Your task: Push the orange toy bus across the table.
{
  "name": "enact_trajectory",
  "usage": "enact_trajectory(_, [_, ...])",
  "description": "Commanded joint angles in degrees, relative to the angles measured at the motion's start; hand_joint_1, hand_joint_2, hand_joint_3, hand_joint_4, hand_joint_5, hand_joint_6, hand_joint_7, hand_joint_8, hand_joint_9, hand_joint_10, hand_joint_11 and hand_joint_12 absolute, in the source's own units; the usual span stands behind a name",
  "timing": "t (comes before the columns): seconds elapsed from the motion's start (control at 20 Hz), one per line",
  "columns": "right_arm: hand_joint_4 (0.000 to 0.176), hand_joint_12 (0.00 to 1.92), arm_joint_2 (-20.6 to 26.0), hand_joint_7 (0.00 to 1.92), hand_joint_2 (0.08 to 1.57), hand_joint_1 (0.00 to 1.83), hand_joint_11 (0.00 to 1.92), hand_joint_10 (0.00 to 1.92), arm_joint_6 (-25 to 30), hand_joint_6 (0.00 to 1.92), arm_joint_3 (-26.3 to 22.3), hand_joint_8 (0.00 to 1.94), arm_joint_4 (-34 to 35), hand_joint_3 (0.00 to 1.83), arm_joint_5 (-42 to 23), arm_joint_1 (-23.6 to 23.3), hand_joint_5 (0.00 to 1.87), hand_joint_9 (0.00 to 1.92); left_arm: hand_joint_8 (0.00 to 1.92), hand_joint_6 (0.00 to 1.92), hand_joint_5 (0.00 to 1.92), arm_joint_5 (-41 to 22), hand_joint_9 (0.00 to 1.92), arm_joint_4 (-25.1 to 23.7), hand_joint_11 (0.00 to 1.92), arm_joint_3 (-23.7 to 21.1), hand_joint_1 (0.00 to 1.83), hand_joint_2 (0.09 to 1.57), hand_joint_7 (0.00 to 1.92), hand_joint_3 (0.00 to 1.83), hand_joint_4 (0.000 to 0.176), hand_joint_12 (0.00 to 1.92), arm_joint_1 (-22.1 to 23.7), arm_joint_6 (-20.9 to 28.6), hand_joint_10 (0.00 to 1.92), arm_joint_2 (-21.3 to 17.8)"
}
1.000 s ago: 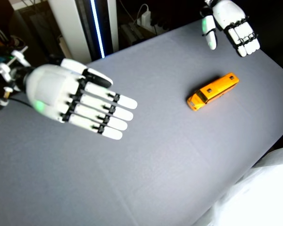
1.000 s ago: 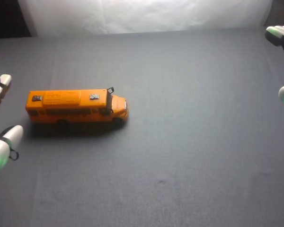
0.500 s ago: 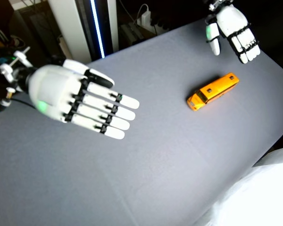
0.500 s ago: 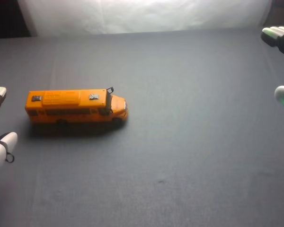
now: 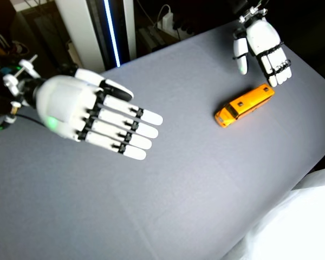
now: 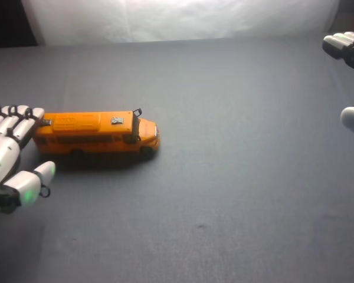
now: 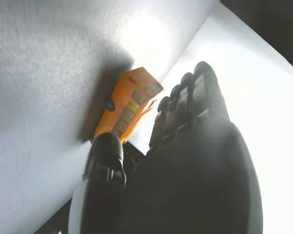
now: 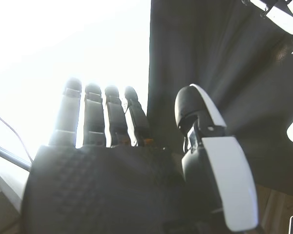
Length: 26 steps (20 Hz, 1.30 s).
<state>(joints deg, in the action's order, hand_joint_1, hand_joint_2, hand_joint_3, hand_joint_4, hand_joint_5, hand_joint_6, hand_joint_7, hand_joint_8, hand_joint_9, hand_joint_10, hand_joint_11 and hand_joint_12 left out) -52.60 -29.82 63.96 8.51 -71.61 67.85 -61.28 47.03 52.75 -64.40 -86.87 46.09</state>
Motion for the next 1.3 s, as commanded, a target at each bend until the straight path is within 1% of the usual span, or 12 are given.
enact_trajectory(0.0, [0.0, 0.0, 0.1, 0.03, 1.43, 0.34, 0.0, 0.0, 0.3, 0.0, 0.2, 0.0, 0.9, 0.0, -6.9, -0.5, 0.06, 0.0, 0.0, 0.0, 0.0, -5.6, 0.0, -2.4, 0.01, 0.0, 0.0, 1.5, 0.0, 0.0, 0.0, 0.0, 1.0, -0.9, 0.0, 0.3])
enact_trajectory(0.15, [0.0, 0.0, 0.1, 0.03, 1.43, 0.35, 0.0, 0.0, 0.3, 0.0, 0.2, 0.0, 0.9, 0.0, -6.9, -0.2, 0.06, 0.0, 0.0, 0.0, 0.0, -6.2, 0.0, -2.5, 0.01, -0.4, 0.0, 1.51, 0.0, 0.0, 0.0, 0.0, 1.4, -1.4, 0.0, 0.3])
enact_trajectory(0.45, [0.0, 0.0, 0.1, 0.01, 1.44, 0.32, 0.0, 0.0, 0.3, 0.0, 0.1, 0.0, 0.9, 0.0, -6.9, 0.0, 0.05, 0.0, 0.0, 0.0, 0.0, -11.5, 0.0, -3.4, 0.0, -2.5, 0.0, 1.51, 0.0, 0.0, 0.0, 0.0, 1.3, -1.4, 0.0, -1.2])
enact_trajectory(0.5, [0.0, 0.0, 0.1, 0.01, 1.45, 0.35, 0.0, 0.0, 0.3, 0.0, 0.1, 0.0, 0.9, 0.0, -6.9, 0.0, 0.05, 0.0, 0.0, 0.0, 0.0, -12.2, 0.0, -3.4, 0.0, -2.6, 0.0, 1.5, 0.0, 0.0, 0.0, 0.0, 1.3, -1.4, 0.0, -1.5])
enact_trajectory(0.55, [0.0, 0.0, 0.1, 0.02, 1.45, 0.36, 0.0, 0.0, 0.3, 0.0, 0.1, 0.0, 0.9, 0.0, -6.9, 0.0, 0.06, 0.0, 0.0, 0.0, 0.0, -12.9, 0.0, -3.0, 0.03, -2.7, 0.0, 1.49, 0.0, 0.0, 0.0, 0.01, 1.3, -1.4, 0.0, -1.8])
enact_trajectory(0.75, [0.0, 0.0, 0.1, 0.02, 1.45, 0.34, 0.0, 0.0, 0.3, 0.0, 0.1, 0.0, 0.9, 0.0, -6.9, 0.2, 0.06, 0.0, 0.0, 0.0, 0.0, -14.9, 0.0, -0.8, 0.0, -2.9, 0.0, 1.48, 0.0, 0.0, 0.0, 0.0, 0.8, -1.4, 0.0, -2.7])
enact_trajectory(0.9, [0.0, 0.0, 0.1, 0.01, 1.45, 0.35, 0.0, 0.0, 0.3, 0.0, 0.1, 0.0, 0.9, 0.0, -6.9, 0.2, 0.06, 0.0, 0.0, 0.0, 0.0, -13.5, 0.0, 0.6, 0.01, -2.5, 0.0, 1.47, 0.0, 0.0, 0.0, 0.01, 0.2, -1.6, 0.0, -2.6])
enact_trajectory(0.95, [0.0, 0.0, 0.1, 0.01, 1.45, 0.34, 0.0, 0.0, 0.3, 0.0, 0.2, 0.0, 0.9, 0.0, -6.9, 0.2, 0.05, 0.0, 0.0, 0.0, 0.01, -12.7, 0.0, 1.3, 0.06, -2.2, 0.0, 1.47, 0.0, 0.0, 0.0, 0.03, 0.2, -2.3, 0.0, -2.2])
enact_trajectory(1.0, [0.0, 0.0, 0.1, 0.02, 1.45, 0.34, 0.0, 0.0, 0.4, 0.0, 0.2, 0.0, 0.9, 0.0, -6.9, 0.2, 0.06, 0.0, 0.0, 0.0, 0.0, -11.7, 0.0, 2.4, 0.06, -2.1, 0.0, 1.48, 0.0, 0.0, 0.0, 0.03, 0.2, -4.6, 0.0, -1.8])
enact_trajectory(1.1, [0.0, 0.0, 0.0, 0.02, 1.45, 0.34, 0.0, 0.0, 0.4, 0.0, 0.2, 0.0, 0.9, 0.0, -6.9, 0.2, 0.06, 0.0, 0.0, 0.0, 0.0, -10.4, 0.0, 4.0, 0.08, -1.8, 0.0, 1.5, 0.0, 0.0, 0.0, 0.04, 0.2, -7.3, 0.0, -1.4])
enact_trajectory(1.15, [0.0, 0.0, 0.0, 0.02, 1.45, 0.32, 0.0, 0.0, 0.4, 0.0, 0.3, 0.0, 0.9, 0.0, -6.9, 0.2, 0.06, 0.0, 0.0, 0.0, 0.0, -9.8, 0.0, 4.5, 0.06, -1.5, 0.0, 1.53, 0.0, 0.02, 0.0, 0.03, 0.2, -7.4, 0.0, -1.2])
enact_trajectory(1.25, [0.0, 0.0, 0.0, 0.02, 1.45, 0.35, 0.0, 0.0, 0.4, 0.0, 0.3, 0.0, 0.9, 0.0, -6.9, 0.3, 0.05, 0.0, 0.0, 0.0, 0.01, -8.5, 0.0, 5.4, 0.05, -0.7, 0.0, 1.55, 0.0, 0.02, 0.0, 0.02, 0.2, -7.5, 0.0, -0.5])
